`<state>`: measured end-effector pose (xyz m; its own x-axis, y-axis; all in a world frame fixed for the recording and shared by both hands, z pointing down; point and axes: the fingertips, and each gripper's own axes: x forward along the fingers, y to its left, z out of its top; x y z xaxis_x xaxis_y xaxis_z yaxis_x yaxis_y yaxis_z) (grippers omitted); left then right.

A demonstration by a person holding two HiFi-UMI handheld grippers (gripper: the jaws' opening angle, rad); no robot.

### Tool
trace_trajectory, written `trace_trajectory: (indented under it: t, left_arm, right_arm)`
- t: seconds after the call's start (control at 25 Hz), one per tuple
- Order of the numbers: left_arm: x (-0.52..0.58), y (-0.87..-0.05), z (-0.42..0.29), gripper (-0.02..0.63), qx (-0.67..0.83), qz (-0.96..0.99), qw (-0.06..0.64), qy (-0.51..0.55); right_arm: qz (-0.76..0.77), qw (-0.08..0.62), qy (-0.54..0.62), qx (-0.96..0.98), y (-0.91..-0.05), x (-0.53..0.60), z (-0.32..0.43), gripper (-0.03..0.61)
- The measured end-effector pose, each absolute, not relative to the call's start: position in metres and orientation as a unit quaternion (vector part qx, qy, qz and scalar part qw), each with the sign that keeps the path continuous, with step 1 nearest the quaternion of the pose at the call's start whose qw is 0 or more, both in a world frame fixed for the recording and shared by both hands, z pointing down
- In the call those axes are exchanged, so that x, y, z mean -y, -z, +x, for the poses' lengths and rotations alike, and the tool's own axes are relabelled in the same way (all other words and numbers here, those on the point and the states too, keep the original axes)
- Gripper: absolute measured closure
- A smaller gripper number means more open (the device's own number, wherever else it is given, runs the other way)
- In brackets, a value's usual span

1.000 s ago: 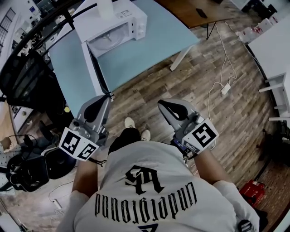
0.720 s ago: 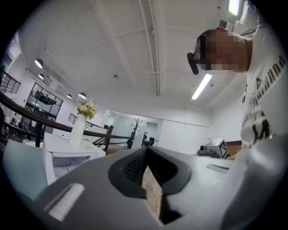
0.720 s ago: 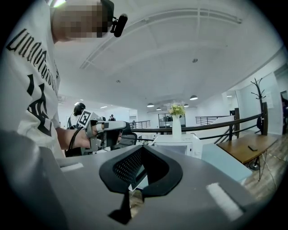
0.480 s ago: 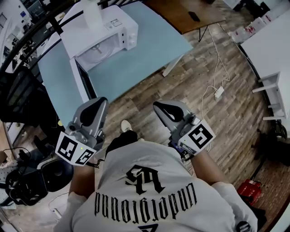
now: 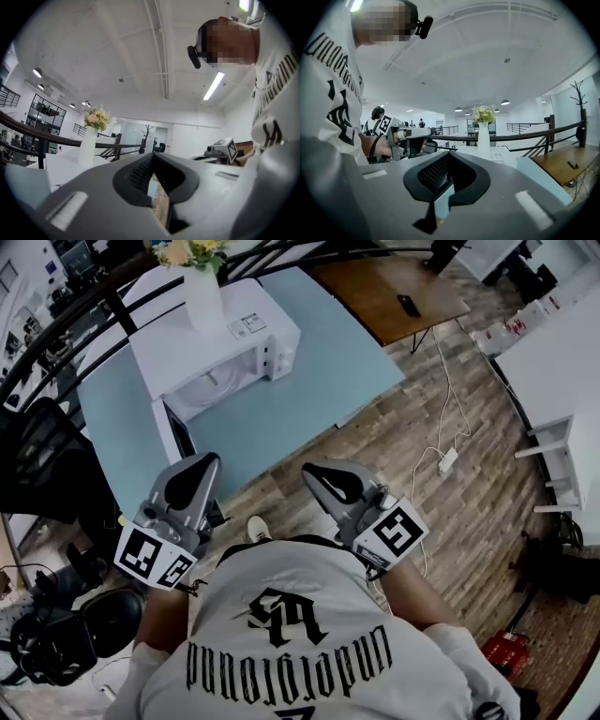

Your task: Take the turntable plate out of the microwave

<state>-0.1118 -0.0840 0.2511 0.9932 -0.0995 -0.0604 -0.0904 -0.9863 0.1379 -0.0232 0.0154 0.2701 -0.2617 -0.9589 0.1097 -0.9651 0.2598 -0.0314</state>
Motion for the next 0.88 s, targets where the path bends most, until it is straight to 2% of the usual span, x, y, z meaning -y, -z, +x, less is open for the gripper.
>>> trace_trajectory:
  t: [0.48, 0.72, 0.88]
  left_arm:
    - [0.146, -0.258, -0.107, 0.565, 0.123, 0.989, 0.069, 0.032]
    - [0.165, -0.259, -0.084, 0.563, 0.185, 0.981, 0.051, 0.02]
    - [0.179, -0.269, -0.059, 0.563, 0.221, 0.973, 0.064, 0.024]
  right_arm:
    - [0.545, 0.025, -0.061, 0.836, -0.282, 0.072, 0.0, 0.576]
    - [0.489, 0.018, -0.074, 0.869, -0.29, 0.117, 0.03, 0.576]
    - [0.464, 0.021, -0.074, 0.882, -0.296, 0.135, 0.062, 0.575]
